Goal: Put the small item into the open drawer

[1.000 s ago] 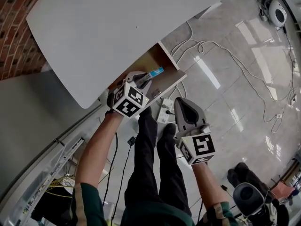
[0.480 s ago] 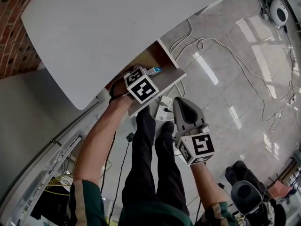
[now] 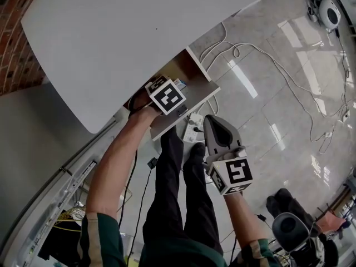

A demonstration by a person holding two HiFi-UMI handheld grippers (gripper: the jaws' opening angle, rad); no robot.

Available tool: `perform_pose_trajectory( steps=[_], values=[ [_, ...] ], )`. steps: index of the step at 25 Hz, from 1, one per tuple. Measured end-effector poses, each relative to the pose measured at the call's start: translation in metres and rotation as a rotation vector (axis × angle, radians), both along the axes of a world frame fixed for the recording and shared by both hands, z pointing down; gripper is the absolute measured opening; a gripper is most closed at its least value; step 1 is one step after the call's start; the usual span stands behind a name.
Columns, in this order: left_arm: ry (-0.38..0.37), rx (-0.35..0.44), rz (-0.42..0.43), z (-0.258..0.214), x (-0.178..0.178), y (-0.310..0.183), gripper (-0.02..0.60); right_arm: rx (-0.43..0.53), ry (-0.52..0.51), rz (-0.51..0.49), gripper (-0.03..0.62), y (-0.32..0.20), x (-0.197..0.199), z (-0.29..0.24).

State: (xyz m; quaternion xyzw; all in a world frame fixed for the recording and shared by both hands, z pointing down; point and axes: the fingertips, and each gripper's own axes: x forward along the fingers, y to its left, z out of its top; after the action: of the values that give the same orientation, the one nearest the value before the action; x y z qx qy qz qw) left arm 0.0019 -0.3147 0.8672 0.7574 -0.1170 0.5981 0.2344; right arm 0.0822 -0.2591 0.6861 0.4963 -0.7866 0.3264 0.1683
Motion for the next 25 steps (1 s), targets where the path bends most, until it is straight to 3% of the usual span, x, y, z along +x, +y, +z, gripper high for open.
perform_pose_trajectory(
  steps=[16, 25],
  values=[
    [-0.016, 0.088, 0.062, 0.019, -0.004, -0.003, 0.141, -0.021, 0.000, 0.000, 0.025, 0.002, 0.001, 0.009],
    [-0.096, 0.193, 0.081, 0.027, -0.016, -0.014, 0.190, -0.028, -0.008, -0.002, 0.025, 0.000, -0.003, 0.007]
  ],
)
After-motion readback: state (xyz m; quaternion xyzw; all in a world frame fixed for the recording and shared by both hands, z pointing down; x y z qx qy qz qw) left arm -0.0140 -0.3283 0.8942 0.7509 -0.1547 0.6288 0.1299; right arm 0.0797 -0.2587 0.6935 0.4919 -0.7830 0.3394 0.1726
